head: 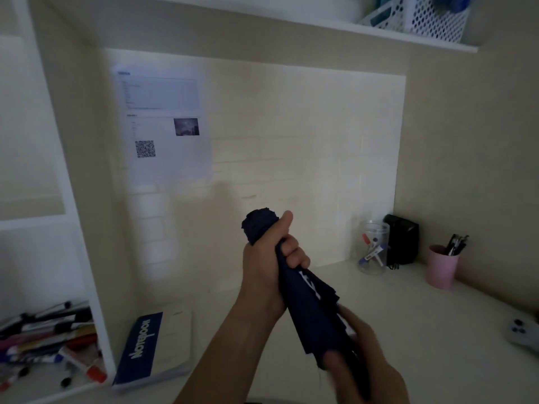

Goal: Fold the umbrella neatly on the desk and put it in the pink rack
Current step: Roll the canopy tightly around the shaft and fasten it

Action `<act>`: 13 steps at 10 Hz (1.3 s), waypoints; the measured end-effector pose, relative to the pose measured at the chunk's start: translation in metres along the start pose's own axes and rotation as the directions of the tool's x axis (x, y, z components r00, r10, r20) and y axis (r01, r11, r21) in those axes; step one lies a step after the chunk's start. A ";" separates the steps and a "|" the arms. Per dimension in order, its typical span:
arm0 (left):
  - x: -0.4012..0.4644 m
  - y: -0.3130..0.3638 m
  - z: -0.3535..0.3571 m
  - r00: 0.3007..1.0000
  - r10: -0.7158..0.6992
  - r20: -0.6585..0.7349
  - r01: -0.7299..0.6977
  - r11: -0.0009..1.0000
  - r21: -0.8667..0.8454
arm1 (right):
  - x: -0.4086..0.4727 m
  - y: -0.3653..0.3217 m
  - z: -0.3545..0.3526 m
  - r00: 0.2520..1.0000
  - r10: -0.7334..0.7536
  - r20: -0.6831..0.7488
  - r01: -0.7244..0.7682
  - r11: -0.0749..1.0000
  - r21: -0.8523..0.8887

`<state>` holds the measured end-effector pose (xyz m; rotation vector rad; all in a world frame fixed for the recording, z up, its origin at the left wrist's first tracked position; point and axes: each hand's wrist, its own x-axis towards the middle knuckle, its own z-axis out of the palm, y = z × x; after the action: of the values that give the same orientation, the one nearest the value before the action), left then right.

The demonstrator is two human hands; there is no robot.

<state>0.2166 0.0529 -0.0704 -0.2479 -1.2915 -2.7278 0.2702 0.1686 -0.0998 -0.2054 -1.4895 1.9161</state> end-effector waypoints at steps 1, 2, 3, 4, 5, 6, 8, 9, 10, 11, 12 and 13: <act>0.000 0.004 0.004 0.999 -0.007 0.037 0.005 0.999 0.048 | -0.050 0.039 -0.008 0.976 0.120 0.182 -0.104 0.990 -0.096; -0.011 0.003 -0.001 0.978 -0.035 0.204 0.039 0.999 -0.016 | -0.046 0.040 -0.020 0.919 0.253 0.302 -0.257 0.966 -0.026; -0.024 -0.013 -0.011 0.941 -0.088 0.326 0.115 0.991 -0.064 | -0.036 0.028 -0.044 0.724 0.448 0.524 -0.584 0.803 0.120; -0.021 -0.019 -0.007 0.984 -0.057 0.171 0.061 0.998 -0.018 | -0.035 0.029 -0.044 0.723 0.400 0.563 -0.494 0.869 0.017; -0.014 -0.019 0.001 1.000 -0.005 -0.029 0.006 0.999 0.052 | -0.033 0.044 -0.039 0.817 0.222 0.532 -0.050 0.947 -0.319; -0.015 -0.021 0.001 1.000 0.000 -0.005 0.001 0.998 0.064 | -0.027 0.051 -0.044 0.813 0.267 0.517 -0.098 0.939 -0.331; -0.039 -0.040 -0.007 0.973 -0.093 0.209 0.079 0.994 0.075 | -0.019 0.039 -0.051 0.628 0.431 0.648 -0.541 0.840 -0.035; -0.030 -0.043 0.003 1.000 0.004 -0.017 -0.001 0.987 0.159 | -0.015 0.051 -0.053 0.772 0.281 0.571 -0.216 0.960 -0.180; -0.027 -0.043 0.006 0.997 0.063 -0.052 -0.058 0.995 0.078 | -0.016 0.055 -0.060 0.816 0.231 0.529 -0.150 0.970 -0.192; -0.042 -0.049 0.007 0.987 -0.045 0.155 0.048 0.999 -0.021 | -0.010 0.047 -0.065 0.677 0.408 0.612 -0.524 0.852 0.013; -0.047 -0.054 0.010 0.979 -0.083 0.186 0.076 0.996 0.041 | -0.012 0.043 -0.070 0.576 0.413 0.706 -0.573 0.819 -0.011; -0.047 -0.057 0.020 0.992 -0.086 0.098 0.076 0.992 0.101 | -0.024 0.045 -0.073 0.700 0.364 0.615 -0.397 0.914 -0.089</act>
<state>0.2546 0.1052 -0.1100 -0.3371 -1.4873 -2.7414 0.3068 0.2079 -0.1711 0.1890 -1.9331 2.5199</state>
